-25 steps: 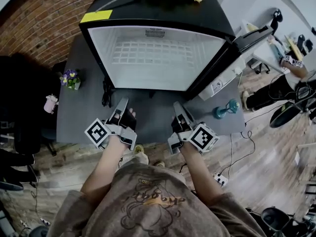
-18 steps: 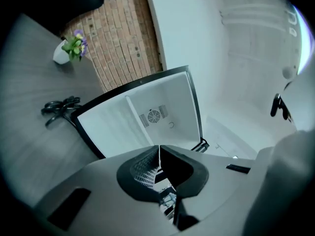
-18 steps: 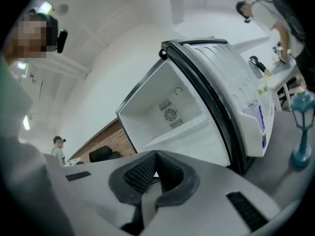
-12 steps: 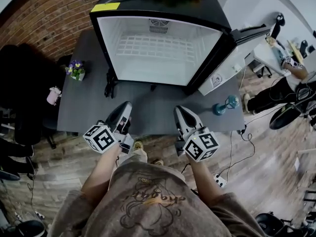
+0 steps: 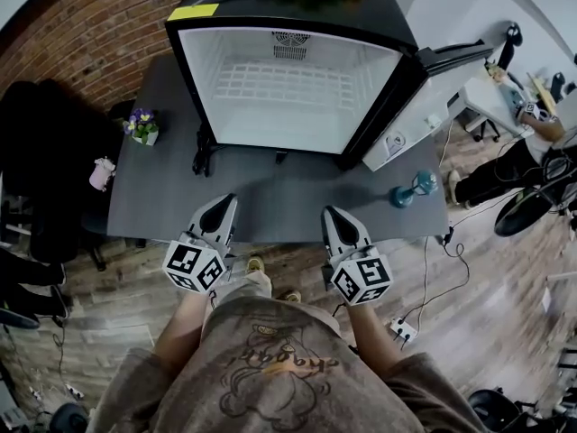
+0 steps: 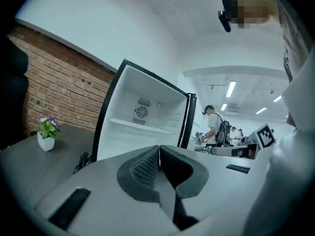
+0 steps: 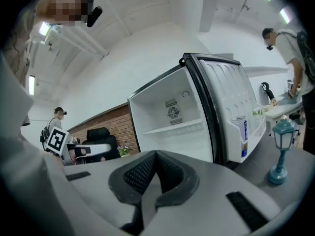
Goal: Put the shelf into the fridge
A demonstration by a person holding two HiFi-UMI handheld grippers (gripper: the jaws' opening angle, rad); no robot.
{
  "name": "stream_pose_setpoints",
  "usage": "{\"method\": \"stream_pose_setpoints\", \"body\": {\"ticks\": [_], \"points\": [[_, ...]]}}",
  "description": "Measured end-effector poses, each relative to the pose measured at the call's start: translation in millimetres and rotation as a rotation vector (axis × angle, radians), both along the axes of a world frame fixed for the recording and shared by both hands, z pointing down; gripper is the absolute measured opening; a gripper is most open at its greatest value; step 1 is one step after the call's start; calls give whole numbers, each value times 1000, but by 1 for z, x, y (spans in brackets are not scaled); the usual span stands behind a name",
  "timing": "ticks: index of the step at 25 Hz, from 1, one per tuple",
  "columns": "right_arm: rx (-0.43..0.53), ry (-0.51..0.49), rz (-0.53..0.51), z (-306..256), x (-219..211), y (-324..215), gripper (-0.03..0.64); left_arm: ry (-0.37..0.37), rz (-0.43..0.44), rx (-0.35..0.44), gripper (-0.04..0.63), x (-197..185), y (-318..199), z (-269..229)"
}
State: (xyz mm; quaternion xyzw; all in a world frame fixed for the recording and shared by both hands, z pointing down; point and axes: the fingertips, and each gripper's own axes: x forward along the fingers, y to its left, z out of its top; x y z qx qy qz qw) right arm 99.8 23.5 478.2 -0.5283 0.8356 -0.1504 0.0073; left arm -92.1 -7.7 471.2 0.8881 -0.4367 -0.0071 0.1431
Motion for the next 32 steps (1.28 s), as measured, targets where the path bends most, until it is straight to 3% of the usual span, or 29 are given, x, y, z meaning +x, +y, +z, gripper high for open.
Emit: {"method": "stream_pose_setpoints", "body": {"ticks": [9, 32], "points": [[-17, 28, 48, 11, 14, 1, -2, -6, -39, 1, 31, -8, -5, 5], [-11, 42, 83, 0, 18, -8, -5, 60, -86, -32, 31, -17, -8, -3]]}}
